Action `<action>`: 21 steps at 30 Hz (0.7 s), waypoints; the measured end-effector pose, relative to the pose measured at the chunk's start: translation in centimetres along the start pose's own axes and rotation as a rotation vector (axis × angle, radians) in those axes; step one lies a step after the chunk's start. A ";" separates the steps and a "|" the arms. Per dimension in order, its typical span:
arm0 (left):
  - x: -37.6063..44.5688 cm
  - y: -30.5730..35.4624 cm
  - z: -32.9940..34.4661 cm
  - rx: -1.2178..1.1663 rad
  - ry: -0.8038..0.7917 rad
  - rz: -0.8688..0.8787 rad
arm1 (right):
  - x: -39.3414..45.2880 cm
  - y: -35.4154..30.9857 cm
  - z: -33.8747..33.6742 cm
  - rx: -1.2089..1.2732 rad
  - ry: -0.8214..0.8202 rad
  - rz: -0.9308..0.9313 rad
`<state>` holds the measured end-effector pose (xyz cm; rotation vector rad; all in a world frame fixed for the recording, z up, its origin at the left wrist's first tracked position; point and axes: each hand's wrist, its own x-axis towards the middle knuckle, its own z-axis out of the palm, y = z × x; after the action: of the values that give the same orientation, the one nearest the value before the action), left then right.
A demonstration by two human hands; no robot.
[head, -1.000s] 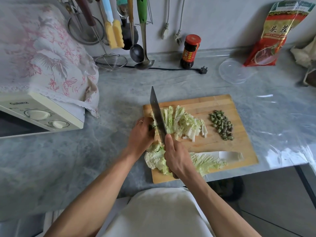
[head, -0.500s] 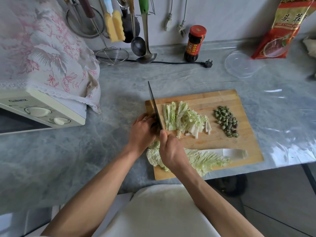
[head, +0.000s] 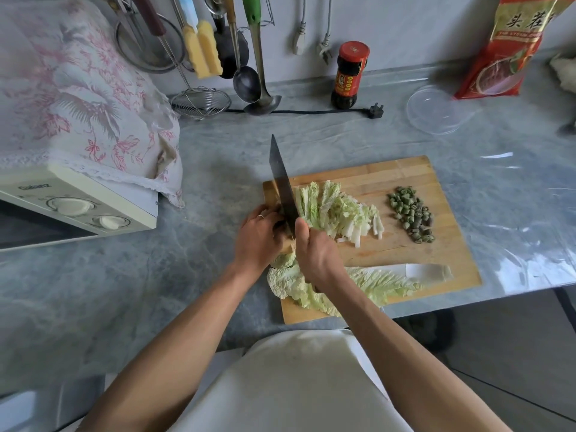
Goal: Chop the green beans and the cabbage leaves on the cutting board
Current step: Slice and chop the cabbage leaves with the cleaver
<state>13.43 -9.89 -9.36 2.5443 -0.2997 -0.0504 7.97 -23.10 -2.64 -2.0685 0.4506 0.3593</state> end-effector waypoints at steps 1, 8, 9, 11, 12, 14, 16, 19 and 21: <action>-0.1 0.2 0.0 -0.006 0.001 -0.005 | 0.0 0.0 -0.5 0.010 -0.069 0.036; -0.2 -0.2 0.2 -0.046 0.033 0.022 | -1.4 1.7 -0.9 0.064 0.036 -0.123; -0.1 -0.2 0.2 -0.050 0.036 0.022 | -1.5 1.2 -1.2 0.079 0.026 -0.099; -0.2 -0.1 0.1 -0.054 0.042 0.018 | -1.5 1.4 -1.7 0.096 0.018 -0.072; -0.2 0.0 0.0 -0.051 0.042 0.019 | -1.3 1.7 -1.9 0.104 0.006 -0.078; 0.0 0.0 -0.1 -0.027 0.038 0.016 | -1.5 1.7 -2.1 0.105 0.001 -0.091; 0.6 -0.1 -0.3 -0.014 0.018 -0.019 | -1.9 1.0 -2.0 0.090 -0.010 -0.136; 1.2 0.3 -0.7 -0.047 0.003 -0.071 | -2.1 0.5 -1.7 0.072 -0.040 -0.151; 1.4 0.5 -1.0 -0.069 0.027 -0.065 | -2.0 0.5 -1.4 0.058 -0.052 -0.138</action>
<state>14.76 -10.04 -8.19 2.4837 -0.2017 -0.0507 6.02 -24.20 -1.45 -2.0162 0.2824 0.3129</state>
